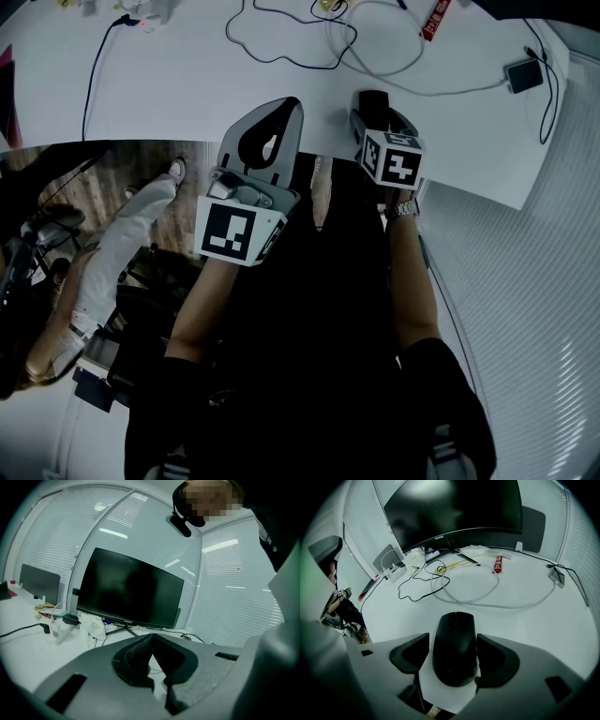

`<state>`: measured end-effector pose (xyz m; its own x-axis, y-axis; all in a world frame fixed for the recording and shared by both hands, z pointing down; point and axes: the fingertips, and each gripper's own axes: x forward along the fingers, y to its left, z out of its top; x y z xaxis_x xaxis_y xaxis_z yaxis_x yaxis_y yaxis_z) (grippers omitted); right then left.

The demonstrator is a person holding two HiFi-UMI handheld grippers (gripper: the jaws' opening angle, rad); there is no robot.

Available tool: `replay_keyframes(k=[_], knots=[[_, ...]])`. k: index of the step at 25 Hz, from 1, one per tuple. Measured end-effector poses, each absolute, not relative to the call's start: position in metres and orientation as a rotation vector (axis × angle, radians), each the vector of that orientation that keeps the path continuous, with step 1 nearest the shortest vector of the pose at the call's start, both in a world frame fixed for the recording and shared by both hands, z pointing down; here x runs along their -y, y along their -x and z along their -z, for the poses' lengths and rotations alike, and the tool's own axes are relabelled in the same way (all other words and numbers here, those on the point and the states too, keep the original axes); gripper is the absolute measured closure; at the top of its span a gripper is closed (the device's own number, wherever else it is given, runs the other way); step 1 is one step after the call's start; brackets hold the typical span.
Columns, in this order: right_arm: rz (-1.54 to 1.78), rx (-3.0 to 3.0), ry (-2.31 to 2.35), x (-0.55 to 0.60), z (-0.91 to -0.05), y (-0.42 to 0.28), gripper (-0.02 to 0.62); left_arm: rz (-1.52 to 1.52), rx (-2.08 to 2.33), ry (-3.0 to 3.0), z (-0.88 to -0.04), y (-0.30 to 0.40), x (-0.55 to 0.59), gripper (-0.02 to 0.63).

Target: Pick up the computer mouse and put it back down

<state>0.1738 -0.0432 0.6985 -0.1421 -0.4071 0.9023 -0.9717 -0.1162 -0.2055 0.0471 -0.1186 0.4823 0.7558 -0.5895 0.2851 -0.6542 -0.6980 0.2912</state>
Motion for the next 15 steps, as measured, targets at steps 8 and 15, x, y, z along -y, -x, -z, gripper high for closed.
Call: replay_keyframes(k=[8, 15], knots=[[-1.206, 1.592, -1.646, 0.052, -0.678, -0.191, 0.308, -0.252, 0.951, -2.597, -0.482, -0.047, 0.118, 0.600], [-1.175, 1.628, -1.739, 0.057, -0.649, -0.198, 0.449, -0.251, 0.925, -2.613, -0.481, -0.049, 0.117, 0.600]])
